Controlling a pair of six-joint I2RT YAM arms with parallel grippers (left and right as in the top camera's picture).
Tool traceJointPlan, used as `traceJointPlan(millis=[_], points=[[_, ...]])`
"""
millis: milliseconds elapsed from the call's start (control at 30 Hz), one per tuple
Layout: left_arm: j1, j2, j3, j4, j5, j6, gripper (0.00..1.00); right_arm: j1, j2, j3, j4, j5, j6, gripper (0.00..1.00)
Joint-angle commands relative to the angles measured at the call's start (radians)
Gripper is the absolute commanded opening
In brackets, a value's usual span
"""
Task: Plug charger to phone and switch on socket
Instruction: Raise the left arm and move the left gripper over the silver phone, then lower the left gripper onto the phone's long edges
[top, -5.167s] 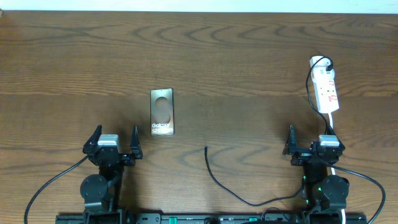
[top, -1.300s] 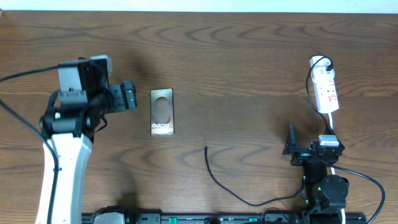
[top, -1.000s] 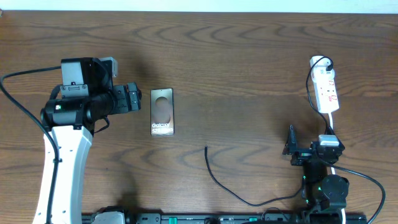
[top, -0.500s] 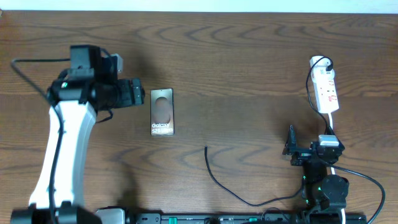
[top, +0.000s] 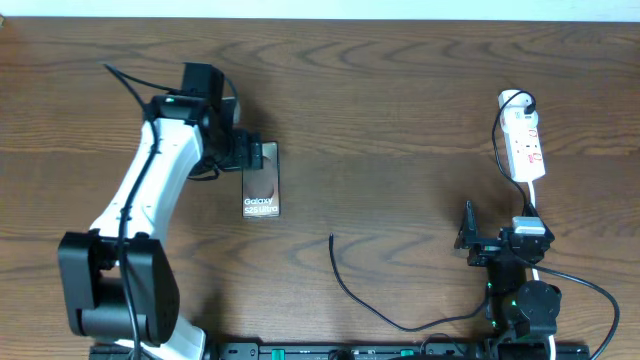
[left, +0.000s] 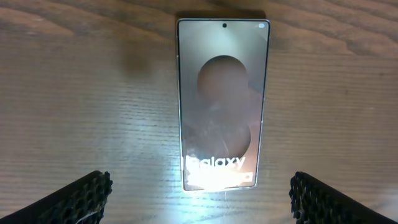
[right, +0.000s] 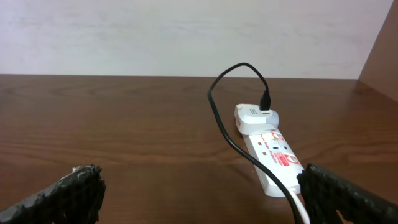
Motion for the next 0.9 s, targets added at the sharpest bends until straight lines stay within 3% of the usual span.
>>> traceJointPlan(millis=[0, 133, 233, 267, 300, 333, 367, 867], points=[[-0.045, 0.020, 0.026, 0.022, -0.041, -0.037, 0.94, 0.000, -0.004, -0.002, -0.002, 0.005, 0.014, 0.99], [-0.081, 0.027, 0.026, 0.039, -0.077, -0.062, 0.89, 0.000, -0.004, -0.002, -0.002, 0.005, 0.014, 0.99], [-0.084, 0.027, 0.026, 0.040, -0.078, -0.078, 0.46, 0.000, -0.004, -0.002, -0.002, 0.005, 0.014, 0.99], [-0.084, 0.027, 0.026, 0.040, -0.078, -0.077, 0.43, 0.000, -0.004, -0.002, -0.002, 0.005, 0.014, 0.99], [-0.084, 0.027, 0.026, 0.040, -0.078, -0.076, 0.44, 0.000, -0.004, -0.002, -0.002, 0.005, 0.014, 0.99], [-0.084, 0.027, 0.026, 0.040, -0.077, -0.076, 0.59, 0.000, -0.004, -0.002, -0.002, 0.005, 0.014, 0.99], [-0.084, 0.027, 0.026, 0.040, -0.077, -0.076, 0.97, 0.000, -0.004, -0.002, -0.002, 0.005, 0.014, 0.99], [-0.084, 0.035, 0.026, 0.051, -0.074, -0.077, 0.98, 0.000, -0.004, -0.002, -0.002, 0.005, 0.014, 0.99]])
